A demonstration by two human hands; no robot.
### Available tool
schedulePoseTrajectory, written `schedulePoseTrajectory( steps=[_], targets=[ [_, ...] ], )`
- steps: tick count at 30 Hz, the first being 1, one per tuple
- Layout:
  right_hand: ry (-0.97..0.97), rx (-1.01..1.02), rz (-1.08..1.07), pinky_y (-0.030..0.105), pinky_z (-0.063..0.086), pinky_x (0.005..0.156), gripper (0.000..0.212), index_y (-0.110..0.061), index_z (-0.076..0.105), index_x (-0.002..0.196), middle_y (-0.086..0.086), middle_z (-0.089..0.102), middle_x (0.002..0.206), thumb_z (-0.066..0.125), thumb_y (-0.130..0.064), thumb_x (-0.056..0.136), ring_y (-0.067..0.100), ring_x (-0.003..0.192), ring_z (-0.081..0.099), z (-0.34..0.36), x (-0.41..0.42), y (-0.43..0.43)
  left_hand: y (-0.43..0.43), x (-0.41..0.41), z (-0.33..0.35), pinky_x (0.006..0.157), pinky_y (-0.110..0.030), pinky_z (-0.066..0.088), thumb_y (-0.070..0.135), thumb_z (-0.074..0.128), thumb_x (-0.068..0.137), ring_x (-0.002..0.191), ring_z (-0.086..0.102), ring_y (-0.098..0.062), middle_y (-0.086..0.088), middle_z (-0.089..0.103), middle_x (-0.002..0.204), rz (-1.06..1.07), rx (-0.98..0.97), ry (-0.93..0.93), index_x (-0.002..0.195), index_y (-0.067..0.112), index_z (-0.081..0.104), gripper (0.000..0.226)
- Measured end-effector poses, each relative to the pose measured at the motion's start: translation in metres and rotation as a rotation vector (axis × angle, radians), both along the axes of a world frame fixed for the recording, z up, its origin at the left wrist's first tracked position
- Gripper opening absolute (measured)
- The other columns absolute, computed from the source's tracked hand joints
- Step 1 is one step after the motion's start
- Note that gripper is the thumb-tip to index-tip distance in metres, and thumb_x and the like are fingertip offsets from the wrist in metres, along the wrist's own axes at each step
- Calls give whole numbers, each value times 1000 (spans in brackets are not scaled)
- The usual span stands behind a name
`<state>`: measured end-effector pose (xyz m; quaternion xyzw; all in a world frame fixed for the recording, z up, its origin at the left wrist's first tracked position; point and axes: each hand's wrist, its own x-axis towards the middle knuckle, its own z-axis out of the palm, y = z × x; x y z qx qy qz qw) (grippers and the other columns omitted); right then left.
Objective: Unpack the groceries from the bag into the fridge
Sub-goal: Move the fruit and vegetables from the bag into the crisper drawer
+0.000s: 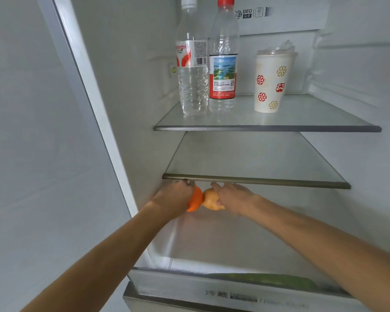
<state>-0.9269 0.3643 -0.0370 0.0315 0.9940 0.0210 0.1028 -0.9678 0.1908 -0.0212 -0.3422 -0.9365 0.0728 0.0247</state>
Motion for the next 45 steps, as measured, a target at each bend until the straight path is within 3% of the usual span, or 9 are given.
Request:
schedulePoseTrajectory(
  steps=[2, 5, 10, 14, 19, 27, 32, 43, 45],
  targets=[
    [18, -3, 0, 40, 47, 88, 65, -12, 19, 150, 20, 53, 130, 55, -20, 97, 36, 121, 54, -2, -3, 1, 2, -1, 1, 71, -34, 44, 5, 55, 85, 105, 65, -35, -17, 62, 114, 21, 32, -18, 122, 5, 52, 36],
    [28, -32, -19, 42, 45, 92, 66, -10, 18, 150, 20, 48, 136, 53, -30, 98, 37, 124, 51, 0, 0, 0, 4, -2, 0, 82, -40, 50, 17, 64, 89, 114, 61, -35, -18, 57, 127, 32, 13, -31, 138, 5, 40, 56],
    [-3, 1, -55, 40, 43, 95, 78, -10, 5, 154, 19, 37, 145, 55, -24, 96, 38, 126, 48, 5, 22, -6, -4, 4, 4, 84, -39, 46, 30, 66, 90, 119, 54, -35, -18, 52, 130, 5, 12, -89, 134, 5, 44, 55],
    [-51, 14, -35, 33, 41, 75, 52, -11, 33, 143, 15, 50, 130, 51, -15, 95, 34, 115, 56, 28, 49, -16, -20, 15, 13, 89, -41, 49, 33, 65, 88, 113, 54, -32, -13, 51, 122, -35, 15, -176, 125, 9, 51, 47],
    [8, -57, -73, 29, 47, 76, 27, -10, 62, 112, 15, 64, 115, 45, -13, 92, 30, 97, 61, 54, 85, -30, -49, 43, 35, 88, -39, 50, 33, 61, 91, 110, 57, -27, -8, 59, 120, -105, 78, -164, 128, 15, 56, 41],
    [360, -239, -267, 34, 50, 93, 31, -20, 61, 123, 2, 69, 114, 57, -21, 93, 18, 102, 63, 81, 180, -83, -116, 81, 52, 85, -41, 55, 34, 59, 91, 101, 64, -24, 1, 70, 106, -306, 373, -33, 118, 28, 65, 29],
    [528, -262, -385, 30, 52, 89, 29, -17, 66, 118, -1, 72, 104, 60, -18, 90, 13, 92, 65, 87, 250, -126, -143, 112, 53, 72, -34, 56, 35, 59, 92, 79, 65, -22, 1, 70, 86, -373, 481, -35, 97, 28, 69, 14],
    [374, -188, -610, 34, 54, 85, 30, -19, 61, 118, -2, 67, 95, 63, -23, 88, 16, 86, 63, 90, 367, -173, -135, 213, 45, 61, -22, 46, 34, 62, 92, 84, 61, -15, 2, 68, 106, -666, 365, -232, 105, 22, 71, 20],
    [347, -160, -650, 32, 53, 86, 30, -21, 62, 118, 0, 67, 100, 63, -25, 88, 16, 89, 62, 88, 395, -175, -127, 234, 45, 71, -26, 48, 34, 60, 93, 91, 62, -17, 3, 69, 106, -693, 327, -236, 104, 20, 71, 21]
  ],
)
